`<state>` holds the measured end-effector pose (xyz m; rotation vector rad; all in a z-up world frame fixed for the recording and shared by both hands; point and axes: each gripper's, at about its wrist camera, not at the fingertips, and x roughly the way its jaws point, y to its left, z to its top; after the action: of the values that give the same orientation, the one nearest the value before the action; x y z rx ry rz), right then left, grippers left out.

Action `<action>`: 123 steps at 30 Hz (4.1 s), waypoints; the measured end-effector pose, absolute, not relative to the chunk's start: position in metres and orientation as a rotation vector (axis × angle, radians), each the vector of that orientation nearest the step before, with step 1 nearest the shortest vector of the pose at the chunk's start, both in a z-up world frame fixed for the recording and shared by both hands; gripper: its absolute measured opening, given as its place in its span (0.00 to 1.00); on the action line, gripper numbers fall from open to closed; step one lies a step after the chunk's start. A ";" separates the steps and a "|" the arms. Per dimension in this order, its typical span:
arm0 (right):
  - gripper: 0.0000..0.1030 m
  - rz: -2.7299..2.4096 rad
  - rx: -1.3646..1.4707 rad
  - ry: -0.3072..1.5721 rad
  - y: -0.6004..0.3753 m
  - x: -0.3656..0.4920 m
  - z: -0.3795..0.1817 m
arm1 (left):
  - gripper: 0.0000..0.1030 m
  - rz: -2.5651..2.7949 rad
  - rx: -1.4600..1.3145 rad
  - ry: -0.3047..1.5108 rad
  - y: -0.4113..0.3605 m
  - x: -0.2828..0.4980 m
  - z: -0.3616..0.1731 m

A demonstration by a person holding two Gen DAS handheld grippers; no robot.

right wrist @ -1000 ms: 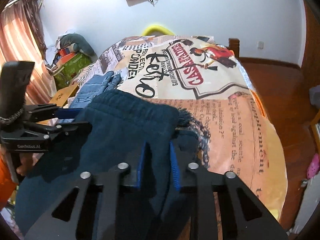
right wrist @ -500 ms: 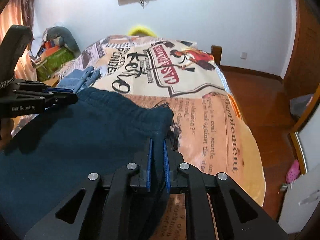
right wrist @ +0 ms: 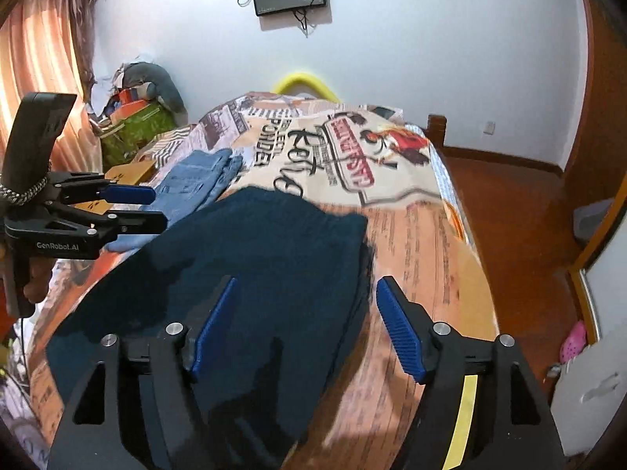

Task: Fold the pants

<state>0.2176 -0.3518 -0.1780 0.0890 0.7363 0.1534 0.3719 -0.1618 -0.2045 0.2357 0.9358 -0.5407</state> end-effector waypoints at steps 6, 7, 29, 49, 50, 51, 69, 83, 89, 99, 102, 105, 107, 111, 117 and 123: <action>0.70 0.150 0.174 0.864 -0.358 0.204 -0.216 | 0.64 -0.537 0.226 1.049 -0.151 0.357 -0.231; 0.70 0.147 0.180 0.882 -0.359 0.203 -0.223 | 0.64 -0.534 0.230 1.065 -0.150 0.356 -0.237; 0.78 0.357 0.451 1.008 -0.370 0.264 -0.285 | 0.86 -0.705 0.098 1.295 -0.185 0.425 -0.297; 0.28 0.353 0.322 0.849 -0.347 0.244 -0.218 | 0.28 -0.697 0.138 1.044 -0.178 0.383 -0.220; 0.28 0.353 0.307 0.822 -0.344 0.237 -0.207 | 0.27 -0.696 0.131 1.017 -0.174 0.376 -0.210; 0.28 0.353 0.294 0.801 -0.342 0.233 -0.198 | 0.27 -0.695 0.125 0.989 -0.169 0.370 -0.199; 0.26 0.459 0.160 0.450 -0.262 0.221 -0.059 | 0.25 -0.491 0.064 0.578 -0.064 0.316 -0.054; 0.26 0.583 0.147 0.482 -0.179 0.327 -0.076 | 0.25 -0.317 0.014 0.599 0.022 0.382 -0.083; 0.26 0.582 0.169 0.562 -0.158 0.385 -0.118 | 0.25 -0.280 -0.007 0.676 0.046 0.440 -0.134; 0.26 0.538 0.199 0.669 -0.155 0.476 -0.179 | 0.25 -0.258 -0.096 0.818 0.069 0.542 -0.222; 0.26 0.494 0.209 0.715 -0.154 0.490 -0.197 | 0.26 -0.240 -0.106 0.874 0.064 0.566 -0.246; 0.29 0.465 0.196 0.772 -0.156 0.501 -0.213 | 0.27 -0.213 -0.111 0.936 0.062 0.584 -0.268; 0.29 0.445 0.186 0.811 -0.159 0.504 -0.219 | 0.29 -0.168 -0.092 0.964 0.062 0.592 -0.277; 0.32 0.416 0.188 0.827 -0.170 0.486 -0.213 | 0.44 -0.167 -0.104 0.971 0.053 0.578 -0.279; 0.38 0.396 0.227 0.791 -0.191 0.457 -0.193 | 0.46 -0.136 -0.039 0.944 0.077 0.530 -0.239; 0.40 0.417 0.183 0.699 -0.198 0.416 -0.147 | 0.46 -0.137 -0.066 0.819 0.078 0.461 -0.161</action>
<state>0.4158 -0.1984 -0.1470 0.1827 0.6991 0.4166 0.4606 0.0783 -0.1610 -0.0661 0.8191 -0.1371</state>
